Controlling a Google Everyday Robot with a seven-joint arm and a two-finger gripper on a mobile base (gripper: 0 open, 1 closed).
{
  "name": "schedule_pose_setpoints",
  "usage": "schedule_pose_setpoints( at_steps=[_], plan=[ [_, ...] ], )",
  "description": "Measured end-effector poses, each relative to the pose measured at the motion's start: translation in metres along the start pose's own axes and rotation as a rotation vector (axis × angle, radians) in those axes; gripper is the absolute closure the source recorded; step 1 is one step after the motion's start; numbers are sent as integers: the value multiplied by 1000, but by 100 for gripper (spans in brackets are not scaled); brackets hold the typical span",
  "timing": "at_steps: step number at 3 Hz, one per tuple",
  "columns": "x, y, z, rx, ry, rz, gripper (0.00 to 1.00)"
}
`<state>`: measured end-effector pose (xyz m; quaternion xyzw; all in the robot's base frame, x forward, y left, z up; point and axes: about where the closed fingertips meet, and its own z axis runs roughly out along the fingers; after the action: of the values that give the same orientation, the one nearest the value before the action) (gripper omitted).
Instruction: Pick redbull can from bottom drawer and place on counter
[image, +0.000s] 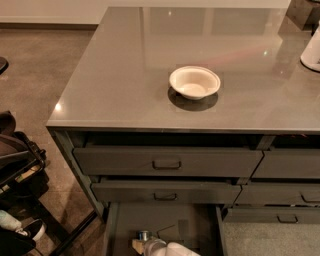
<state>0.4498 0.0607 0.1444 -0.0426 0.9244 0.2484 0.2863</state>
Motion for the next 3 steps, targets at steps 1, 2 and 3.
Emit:
schedule_pose_setpoints(
  at_steps=[1, 2, 3],
  plan=[
    [0, 0, 0, 0, 0, 0, 63],
    [0, 0, 0, 0, 0, 0, 87],
    [0, 0, 0, 0, 0, 0, 100]
  ],
)
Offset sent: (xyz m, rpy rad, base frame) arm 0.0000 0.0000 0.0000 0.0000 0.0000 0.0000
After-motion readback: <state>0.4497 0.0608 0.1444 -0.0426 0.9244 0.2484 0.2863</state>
